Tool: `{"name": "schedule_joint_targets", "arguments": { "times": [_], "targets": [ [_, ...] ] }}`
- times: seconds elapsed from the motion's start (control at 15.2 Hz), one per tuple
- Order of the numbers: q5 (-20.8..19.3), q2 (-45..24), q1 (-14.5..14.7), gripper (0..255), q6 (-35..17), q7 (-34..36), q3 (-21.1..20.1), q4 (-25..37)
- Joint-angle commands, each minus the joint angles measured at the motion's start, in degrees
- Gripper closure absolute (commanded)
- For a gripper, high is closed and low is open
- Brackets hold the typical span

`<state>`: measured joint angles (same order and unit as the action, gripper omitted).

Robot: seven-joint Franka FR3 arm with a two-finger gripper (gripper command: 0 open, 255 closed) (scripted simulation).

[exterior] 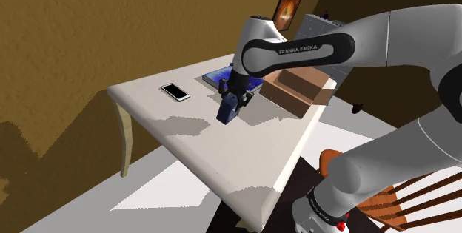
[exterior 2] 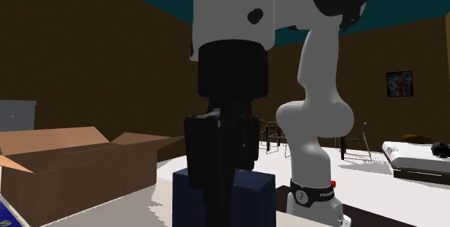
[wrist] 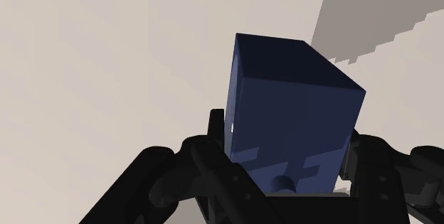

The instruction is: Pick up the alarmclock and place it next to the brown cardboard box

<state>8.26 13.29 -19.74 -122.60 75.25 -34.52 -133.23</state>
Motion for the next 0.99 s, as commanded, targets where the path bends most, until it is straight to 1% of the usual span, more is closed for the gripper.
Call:
{"name": "schedule_joint_targets", "arguments": {
  "times": [0.0,0.92],
  "targets": [
    [0.33,0.89,0.06,255,1.86,-0.34,0.36,1.04],
    [1.06,4.29,0.07,255,13.06,-1.34,2.26,9.11]
  ]
}}
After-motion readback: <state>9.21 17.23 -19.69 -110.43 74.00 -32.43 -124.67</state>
